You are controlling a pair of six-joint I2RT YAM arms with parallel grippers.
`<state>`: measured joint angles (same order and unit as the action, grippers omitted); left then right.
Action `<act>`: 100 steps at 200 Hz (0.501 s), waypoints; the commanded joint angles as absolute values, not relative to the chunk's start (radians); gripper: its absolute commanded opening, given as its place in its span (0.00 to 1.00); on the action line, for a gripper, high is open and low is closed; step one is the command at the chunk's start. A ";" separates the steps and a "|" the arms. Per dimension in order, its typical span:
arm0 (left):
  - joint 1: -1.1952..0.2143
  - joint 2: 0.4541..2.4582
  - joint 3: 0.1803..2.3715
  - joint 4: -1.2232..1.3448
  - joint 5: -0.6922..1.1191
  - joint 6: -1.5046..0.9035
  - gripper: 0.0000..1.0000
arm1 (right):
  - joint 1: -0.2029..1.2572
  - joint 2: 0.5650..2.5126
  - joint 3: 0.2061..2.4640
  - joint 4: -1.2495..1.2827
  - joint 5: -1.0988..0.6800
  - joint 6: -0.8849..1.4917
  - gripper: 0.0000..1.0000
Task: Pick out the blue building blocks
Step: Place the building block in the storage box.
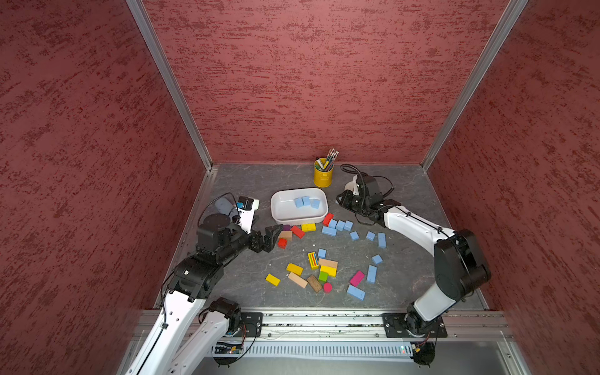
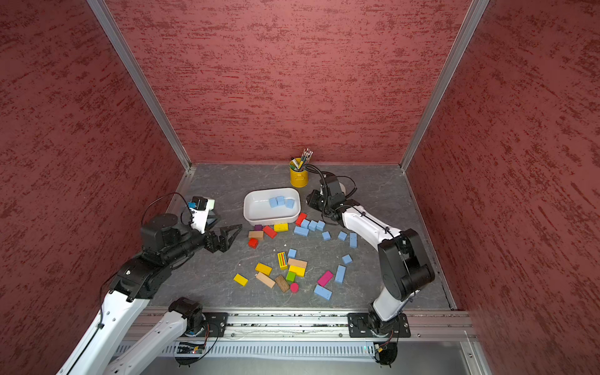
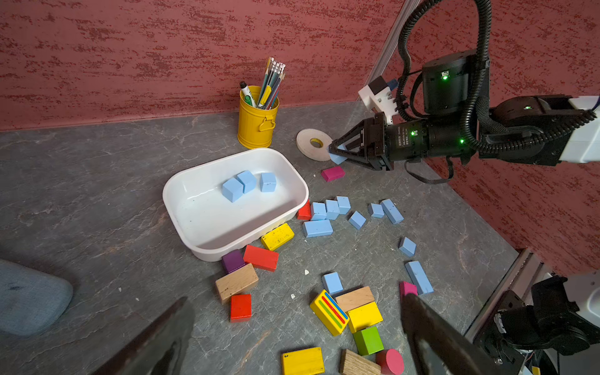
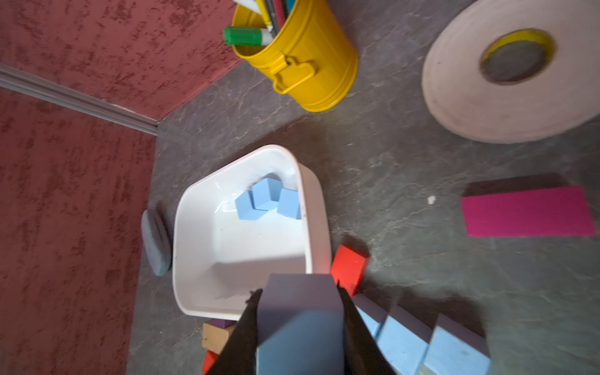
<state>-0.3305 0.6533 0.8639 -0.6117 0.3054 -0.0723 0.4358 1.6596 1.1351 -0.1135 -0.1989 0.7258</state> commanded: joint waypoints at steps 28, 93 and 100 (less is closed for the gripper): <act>-0.336 0.642 0.851 -0.592 0.295 -0.059 1.00 | 0.507 1.755 1.246 -0.058 -0.295 0.721 0.16; -0.336 0.640 0.850 -0.591 0.296 -0.059 1.00 | 0.584 1.905 1.424 -0.081 -0.323 0.716 0.16; -0.336 0.639 0.851 -0.591 0.296 -0.059 1.00 | 0.590 1.925 1.446 -0.086 -0.328 0.716 0.16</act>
<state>-0.3305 0.6521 0.8639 -0.6121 0.3054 -0.0723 0.5709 1.8771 1.3811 -0.0948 -0.3027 0.7238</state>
